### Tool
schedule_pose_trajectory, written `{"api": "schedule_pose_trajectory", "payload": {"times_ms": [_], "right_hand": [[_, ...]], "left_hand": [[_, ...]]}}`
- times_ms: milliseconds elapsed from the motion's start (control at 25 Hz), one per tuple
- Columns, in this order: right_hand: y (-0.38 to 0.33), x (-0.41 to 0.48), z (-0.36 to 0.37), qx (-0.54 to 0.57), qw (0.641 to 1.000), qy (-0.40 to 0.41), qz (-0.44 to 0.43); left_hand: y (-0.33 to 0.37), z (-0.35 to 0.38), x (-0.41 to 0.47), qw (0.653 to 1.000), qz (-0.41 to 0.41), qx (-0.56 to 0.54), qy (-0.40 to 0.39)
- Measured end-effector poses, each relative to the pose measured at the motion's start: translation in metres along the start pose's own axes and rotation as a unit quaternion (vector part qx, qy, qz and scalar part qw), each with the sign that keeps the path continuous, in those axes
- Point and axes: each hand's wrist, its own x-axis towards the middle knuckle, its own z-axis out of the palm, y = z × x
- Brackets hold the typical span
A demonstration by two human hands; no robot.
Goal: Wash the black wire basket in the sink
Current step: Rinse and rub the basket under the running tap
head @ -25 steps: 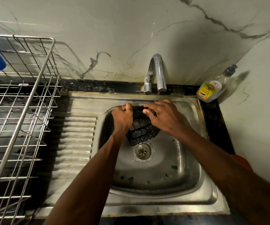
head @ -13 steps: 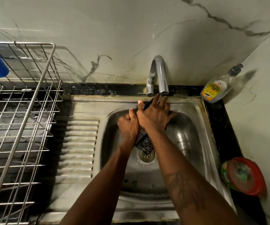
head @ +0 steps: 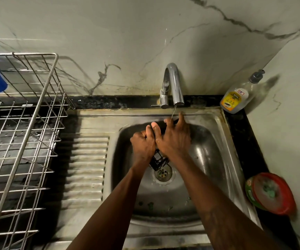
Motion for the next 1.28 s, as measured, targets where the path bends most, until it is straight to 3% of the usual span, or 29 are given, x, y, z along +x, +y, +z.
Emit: {"api": "schedule_pose_trajectory", "payload": {"times_ms": [80, 240, 400, 600, 760, 840, 920, 1000, 1080, 1160, 1280], "right_hand": [[0.009, 0.021, -0.017, 0.014, 1.0, -0.015, -0.012], [0.016, 0.038, -0.025, 0.068, 0.99, 0.057, 0.107], [-0.014, 0.004, 0.004, 0.014, 0.997, -0.032, 0.068], [0.006, 0.013, -0.004, -0.043, 0.995, -0.044, -0.079], [0.007, 0.059, -0.02, 0.087, 0.995, -0.02, 0.041], [0.012, 0.069, -0.018, 0.132, 0.986, -0.088, 0.054], [0.024, 0.072, -0.017, 0.237, 0.95, -0.197, 0.051], [0.037, 0.07, -0.019, 0.349, 0.908, -0.224, 0.057], [0.043, 0.068, -0.021, 0.296, 0.939, -0.171, 0.039], [0.038, 0.07, -0.025, 0.202, 0.974, -0.098, 0.012], [0.015, 0.061, -0.037, 0.078, 0.995, -0.048, -0.048]], "left_hand": [[-0.004, 0.004, -0.003, 1.0, -0.028, -0.012, 0.0], [-0.001, 0.011, -0.007, 1.0, -0.02, 0.009, 0.0], [0.001, 0.001, 0.005, 1.0, -0.007, 0.002, 0.015], [0.0, 0.003, 0.002, 0.999, -0.032, -0.036, -0.004], [-0.005, 0.0, 0.003, 0.998, -0.046, -0.044, 0.005], [-0.008, -0.003, 0.01, 0.996, -0.055, -0.068, 0.014], [-0.014, -0.002, 0.022, 0.988, -0.086, -0.124, 0.016], [-0.019, 0.001, 0.033, 0.983, -0.116, -0.144, -0.004], [-0.018, 0.003, 0.035, 0.991, -0.081, -0.099, -0.032], [-0.014, 0.002, 0.035, 0.999, 0.02, 0.011, -0.045], [-0.001, 0.003, 0.033, 0.962, 0.173, 0.198, -0.07]]}}
